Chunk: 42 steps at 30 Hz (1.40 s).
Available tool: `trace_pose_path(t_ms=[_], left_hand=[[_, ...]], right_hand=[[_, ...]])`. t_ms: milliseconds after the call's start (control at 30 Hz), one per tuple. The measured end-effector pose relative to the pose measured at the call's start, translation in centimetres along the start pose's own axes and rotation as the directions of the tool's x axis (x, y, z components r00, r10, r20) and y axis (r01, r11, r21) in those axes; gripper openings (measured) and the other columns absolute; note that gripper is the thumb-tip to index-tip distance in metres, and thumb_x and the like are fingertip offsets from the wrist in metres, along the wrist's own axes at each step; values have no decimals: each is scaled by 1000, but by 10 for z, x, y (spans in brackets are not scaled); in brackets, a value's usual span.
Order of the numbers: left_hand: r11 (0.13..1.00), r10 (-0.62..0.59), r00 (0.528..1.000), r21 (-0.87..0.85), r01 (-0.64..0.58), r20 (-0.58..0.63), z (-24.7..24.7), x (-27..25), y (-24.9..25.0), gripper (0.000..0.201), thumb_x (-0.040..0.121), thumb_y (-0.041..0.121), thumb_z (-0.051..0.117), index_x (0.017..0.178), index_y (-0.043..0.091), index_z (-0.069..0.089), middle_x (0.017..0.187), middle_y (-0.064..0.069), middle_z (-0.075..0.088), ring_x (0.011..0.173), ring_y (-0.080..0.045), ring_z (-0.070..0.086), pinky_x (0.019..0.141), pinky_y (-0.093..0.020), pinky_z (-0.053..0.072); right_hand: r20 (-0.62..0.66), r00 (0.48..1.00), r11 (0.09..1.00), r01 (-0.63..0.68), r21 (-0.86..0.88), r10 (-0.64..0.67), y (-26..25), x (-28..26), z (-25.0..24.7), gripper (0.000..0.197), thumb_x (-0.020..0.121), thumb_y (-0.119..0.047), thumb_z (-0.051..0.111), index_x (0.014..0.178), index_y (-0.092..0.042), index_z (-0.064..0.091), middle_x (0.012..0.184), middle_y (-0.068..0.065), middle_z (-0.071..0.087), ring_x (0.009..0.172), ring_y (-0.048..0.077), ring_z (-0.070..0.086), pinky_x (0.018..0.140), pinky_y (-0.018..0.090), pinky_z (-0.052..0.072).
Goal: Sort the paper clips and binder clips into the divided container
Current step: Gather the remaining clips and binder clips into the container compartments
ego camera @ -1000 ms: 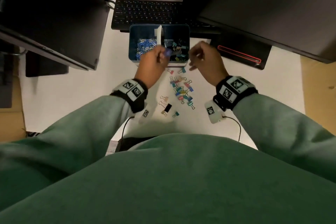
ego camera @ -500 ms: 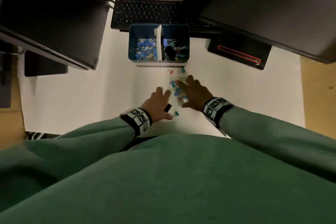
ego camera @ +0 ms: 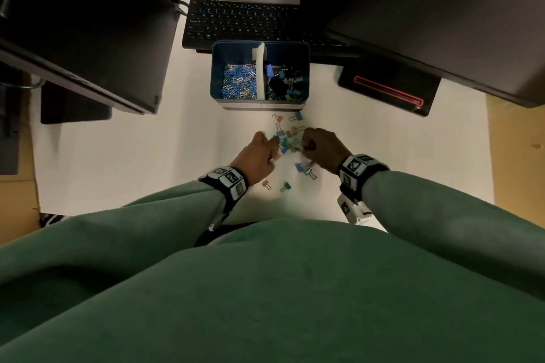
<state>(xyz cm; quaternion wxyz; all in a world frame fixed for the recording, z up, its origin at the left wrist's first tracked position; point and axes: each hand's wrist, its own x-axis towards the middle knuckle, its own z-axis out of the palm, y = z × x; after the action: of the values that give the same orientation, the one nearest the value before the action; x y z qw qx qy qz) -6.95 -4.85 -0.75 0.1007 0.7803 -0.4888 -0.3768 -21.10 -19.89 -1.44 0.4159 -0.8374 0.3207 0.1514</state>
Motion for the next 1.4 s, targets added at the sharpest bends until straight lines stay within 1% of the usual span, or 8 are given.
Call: trace_pose_path(t_ms=[200,367,500,567,733,867,1233,1400], left_hand=[[998,16,1000,-59,-16,-5,-16,0,-5,14,82,6,62,96,10,62,100,-9,53,85,-25,58,75,-23,42],[971,80,943,-189,-147,-322,-59,8,29,11,86,11,66,96,15,64,99,2,59,78,-7,56,70,-7,42],[971,75,873,-162,-173,-482,-96,37,45,16,88,12,63,104,14,63,107,-4,61,89,-14,59,80,-22,51],[982,85,868,-105,-155,-489,-101,47,47,24,88,11,61,111,16,61,117,-6,55,96,-16,58,87,-26,51],[986,160,924,2,-170,-348,-65,33,50,29,87,13,59,115,19,55,122,-7,50,93,-21,60,80,-36,55],[990,-22,995,133,35,-99,-16,20,31,52,85,31,65,130,18,43,124,-12,39,97,-32,58,79,-44,54],[991,-72,997,117,70,15,-4,40,30,41,80,12,62,119,12,51,136,-21,31,97,-41,60,86,-36,51],[992,-119,992,35,118,35,-11,35,25,22,76,12,63,97,7,60,114,-11,39,85,-34,59,77,-29,49]], right_hand=[[-253,967,834,172,524,-41,-55,3,-66,14,86,-17,69,89,-8,59,87,7,69,83,14,70,67,34,60],[-330,939,978,152,141,-98,-86,47,-93,9,87,-14,66,93,-10,62,87,4,65,77,17,64,71,39,58],[-406,903,985,172,33,-144,-71,36,-90,13,89,-9,60,102,-14,61,102,3,61,84,11,58,73,22,49],[-405,893,981,185,-63,-195,-56,17,-82,12,90,-11,59,102,-14,59,101,5,59,82,16,58,70,27,48],[10,999,952,-37,-303,42,-15,-22,-26,62,83,-39,70,129,-15,37,122,14,41,90,37,61,73,36,47],[-1,997,944,-69,-323,73,-10,-21,17,77,76,-41,76,133,-15,30,125,16,32,89,39,62,74,42,53],[-23,995,972,-95,-214,92,-13,-4,24,49,85,-14,60,130,-8,42,122,16,36,90,42,62,82,41,54],[-98,986,990,-138,16,138,3,-7,5,18,81,-11,60,96,-10,49,103,14,44,82,39,58,67,42,56]])
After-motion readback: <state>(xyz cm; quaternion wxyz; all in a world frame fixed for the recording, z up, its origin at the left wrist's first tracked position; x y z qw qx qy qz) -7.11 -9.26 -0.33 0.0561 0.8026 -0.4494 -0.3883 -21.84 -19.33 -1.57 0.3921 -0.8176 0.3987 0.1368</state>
